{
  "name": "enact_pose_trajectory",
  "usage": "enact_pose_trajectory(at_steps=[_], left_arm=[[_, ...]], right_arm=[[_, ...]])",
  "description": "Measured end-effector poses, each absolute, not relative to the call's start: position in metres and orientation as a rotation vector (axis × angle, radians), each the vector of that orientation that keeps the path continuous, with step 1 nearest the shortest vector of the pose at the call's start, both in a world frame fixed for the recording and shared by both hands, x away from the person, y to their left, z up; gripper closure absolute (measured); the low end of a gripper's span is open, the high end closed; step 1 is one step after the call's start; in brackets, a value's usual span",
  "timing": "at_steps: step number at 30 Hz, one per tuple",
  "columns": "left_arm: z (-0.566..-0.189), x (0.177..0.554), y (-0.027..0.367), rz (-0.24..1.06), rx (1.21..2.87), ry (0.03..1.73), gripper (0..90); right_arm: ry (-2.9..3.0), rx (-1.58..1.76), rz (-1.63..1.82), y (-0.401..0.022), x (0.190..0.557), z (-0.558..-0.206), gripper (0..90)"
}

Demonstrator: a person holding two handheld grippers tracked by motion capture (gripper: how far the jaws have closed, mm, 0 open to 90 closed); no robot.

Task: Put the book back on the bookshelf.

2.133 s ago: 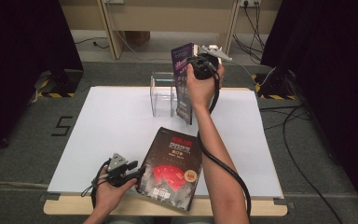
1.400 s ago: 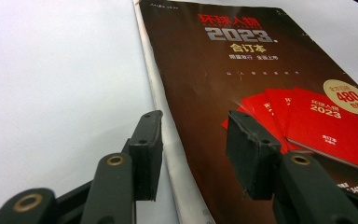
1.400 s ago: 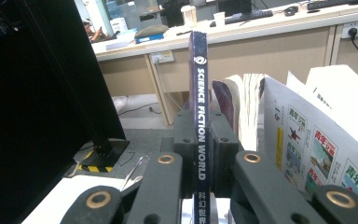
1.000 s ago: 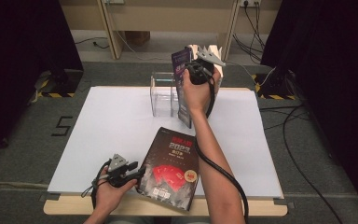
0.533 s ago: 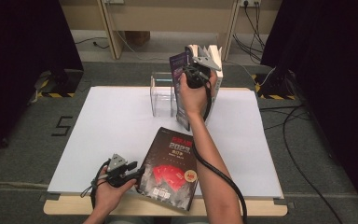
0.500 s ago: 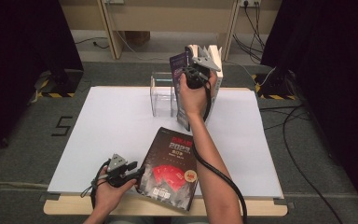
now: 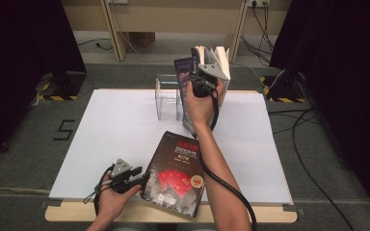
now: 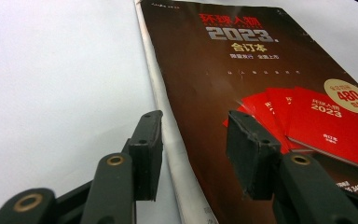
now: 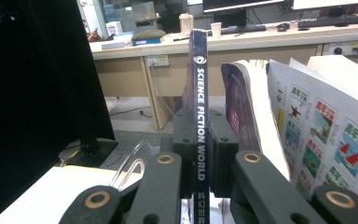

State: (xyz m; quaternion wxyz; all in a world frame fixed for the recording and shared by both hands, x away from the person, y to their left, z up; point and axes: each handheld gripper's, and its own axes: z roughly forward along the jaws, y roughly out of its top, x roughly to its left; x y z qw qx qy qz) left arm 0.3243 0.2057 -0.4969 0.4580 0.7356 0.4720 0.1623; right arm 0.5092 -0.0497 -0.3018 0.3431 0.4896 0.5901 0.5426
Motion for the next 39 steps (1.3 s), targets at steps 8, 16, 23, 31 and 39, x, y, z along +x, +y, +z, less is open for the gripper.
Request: enact_pose_trajectory(at_steps=[8,16,23,31,39], left_arm=[[-0.496,0.325,0.207,0.403,1.810,1.166,55.3],[-0.496,0.324,0.206,0.402,1.806,1.166,55.3],[-0.496,0.324,0.206,0.404,1.804,1.169,55.3],[-0.497,0.324,0.204,0.401,1.808,1.166,55.3],[-0.497,0.324,0.204,0.401,1.808,1.167,55.3]], right_arm=[[1.543,1.274,1.429,-0.061,0.489,-0.308,84.4],[1.572,1.269,1.453,-0.071,0.464,-0.314,84.2],[1.588,1.273,1.468,-0.085,0.442,-0.322,83.9],[1.635,1.289,1.477,-0.095,0.429,-0.327,83.3],[1.652,1.292,1.512,-0.099,0.423,-0.329,80.8]])
